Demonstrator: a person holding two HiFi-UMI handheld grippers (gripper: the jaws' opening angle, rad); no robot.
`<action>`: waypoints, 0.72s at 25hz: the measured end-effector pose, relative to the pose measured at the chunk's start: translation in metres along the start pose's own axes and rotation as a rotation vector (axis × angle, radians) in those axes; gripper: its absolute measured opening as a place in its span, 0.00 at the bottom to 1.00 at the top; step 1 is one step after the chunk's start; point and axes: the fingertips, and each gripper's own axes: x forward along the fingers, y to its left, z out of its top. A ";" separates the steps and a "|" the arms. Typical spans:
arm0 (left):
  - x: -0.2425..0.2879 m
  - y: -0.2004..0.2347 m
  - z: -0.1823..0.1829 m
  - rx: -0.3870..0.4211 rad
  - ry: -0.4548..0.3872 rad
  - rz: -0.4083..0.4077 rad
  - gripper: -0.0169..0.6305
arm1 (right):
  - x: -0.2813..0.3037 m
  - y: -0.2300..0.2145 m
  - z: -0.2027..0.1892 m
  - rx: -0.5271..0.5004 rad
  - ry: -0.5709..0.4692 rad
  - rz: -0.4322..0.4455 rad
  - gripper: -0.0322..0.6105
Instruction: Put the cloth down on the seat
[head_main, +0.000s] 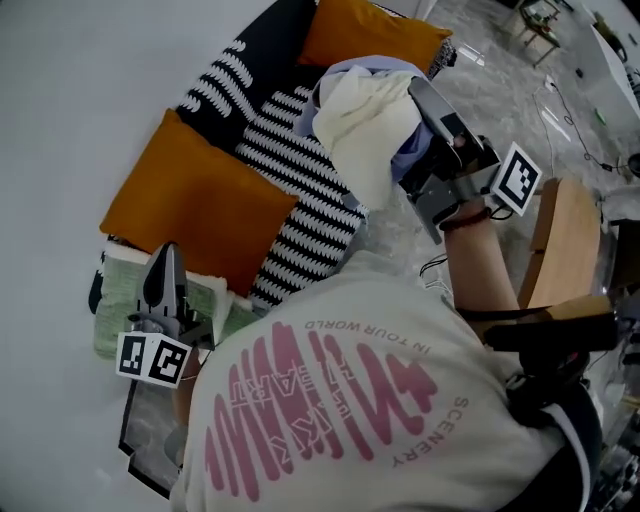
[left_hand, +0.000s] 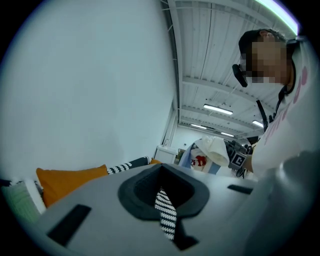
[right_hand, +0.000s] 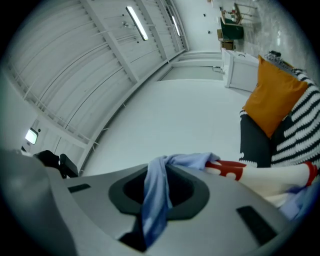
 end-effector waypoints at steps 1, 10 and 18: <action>-0.004 -0.004 -0.002 0.001 0.002 0.012 0.03 | 0.003 0.002 -0.002 0.005 0.018 0.014 0.16; -0.035 0.006 -0.005 0.002 -0.045 0.234 0.03 | 0.057 -0.046 -0.009 0.126 0.150 0.039 0.16; -0.023 0.009 0.009 -0.045 -0.118 0.517 0.03 | 0.156 -0.086 -0.024 0.232 0.405 0.131 0.16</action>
